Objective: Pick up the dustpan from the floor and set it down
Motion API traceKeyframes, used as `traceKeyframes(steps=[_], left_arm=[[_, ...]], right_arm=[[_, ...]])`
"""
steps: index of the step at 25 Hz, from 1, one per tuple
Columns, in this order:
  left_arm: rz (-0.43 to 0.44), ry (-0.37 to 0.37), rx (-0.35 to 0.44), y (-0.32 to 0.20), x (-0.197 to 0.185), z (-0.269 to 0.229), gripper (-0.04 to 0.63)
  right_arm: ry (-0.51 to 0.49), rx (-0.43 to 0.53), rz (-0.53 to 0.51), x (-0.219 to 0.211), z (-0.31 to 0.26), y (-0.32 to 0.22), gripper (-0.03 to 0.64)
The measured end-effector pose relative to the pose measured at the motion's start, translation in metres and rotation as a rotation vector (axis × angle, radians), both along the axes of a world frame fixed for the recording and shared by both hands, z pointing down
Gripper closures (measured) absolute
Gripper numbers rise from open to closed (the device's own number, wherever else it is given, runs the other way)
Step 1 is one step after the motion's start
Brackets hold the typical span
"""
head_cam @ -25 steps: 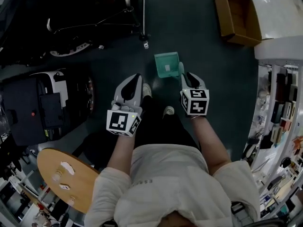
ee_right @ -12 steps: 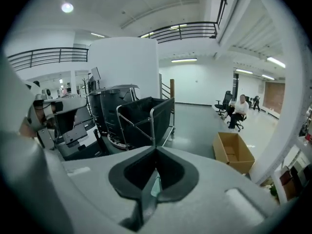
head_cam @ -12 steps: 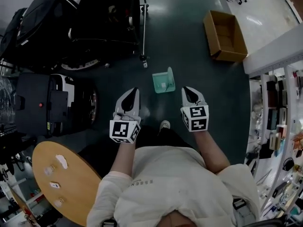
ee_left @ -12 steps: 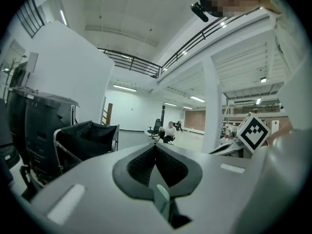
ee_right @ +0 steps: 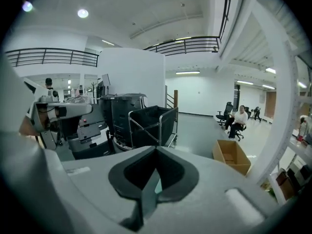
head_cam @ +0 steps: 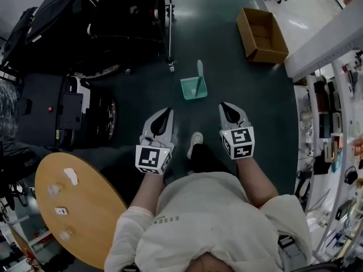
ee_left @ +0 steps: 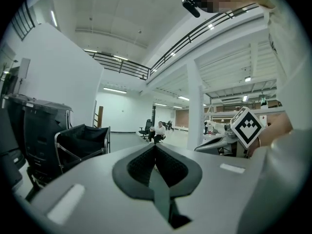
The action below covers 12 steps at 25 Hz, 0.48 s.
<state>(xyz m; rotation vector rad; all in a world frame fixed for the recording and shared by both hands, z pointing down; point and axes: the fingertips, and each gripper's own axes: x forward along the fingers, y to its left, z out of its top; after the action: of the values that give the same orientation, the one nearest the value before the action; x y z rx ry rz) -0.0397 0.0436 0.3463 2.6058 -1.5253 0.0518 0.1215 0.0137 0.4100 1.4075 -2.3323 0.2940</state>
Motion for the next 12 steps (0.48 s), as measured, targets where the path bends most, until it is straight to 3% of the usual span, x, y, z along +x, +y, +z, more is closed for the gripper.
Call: traceKeyframes(steps=[12], left_arm=[[-0.018,-0.055,0.063,0.146,0.009,-0.003,0.588]], right_arm=[[0.004,0.095,-0.008,-0.004,-0.027,0.144,0.626]])
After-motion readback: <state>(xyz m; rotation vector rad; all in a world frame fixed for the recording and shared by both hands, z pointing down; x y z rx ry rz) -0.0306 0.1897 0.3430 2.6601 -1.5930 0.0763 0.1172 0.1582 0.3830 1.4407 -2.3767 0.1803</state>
